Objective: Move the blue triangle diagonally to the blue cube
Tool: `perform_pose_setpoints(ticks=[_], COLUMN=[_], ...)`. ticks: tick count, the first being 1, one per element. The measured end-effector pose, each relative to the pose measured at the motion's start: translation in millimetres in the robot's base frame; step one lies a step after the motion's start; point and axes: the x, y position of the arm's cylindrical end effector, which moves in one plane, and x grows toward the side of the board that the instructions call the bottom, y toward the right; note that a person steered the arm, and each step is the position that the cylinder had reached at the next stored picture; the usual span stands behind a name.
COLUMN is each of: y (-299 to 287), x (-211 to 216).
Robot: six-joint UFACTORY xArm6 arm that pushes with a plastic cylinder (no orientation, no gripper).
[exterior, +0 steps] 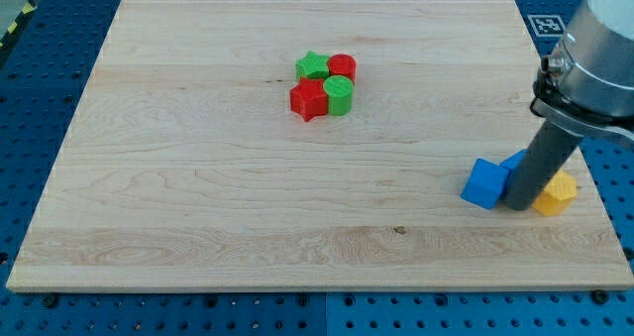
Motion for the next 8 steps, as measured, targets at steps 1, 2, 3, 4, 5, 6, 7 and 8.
perform_pose_setpoints(ticks=[1, 2, 3, 4, 5, 6, 7, 8], y=[-4.8, -7.0, -7.0, -7.0, -7.0, -7.0, -7.0, -13.1], x=[-9.7, -9.3, -12.0, -23.4, -39.9, -54.0, -67.8, -80.5])
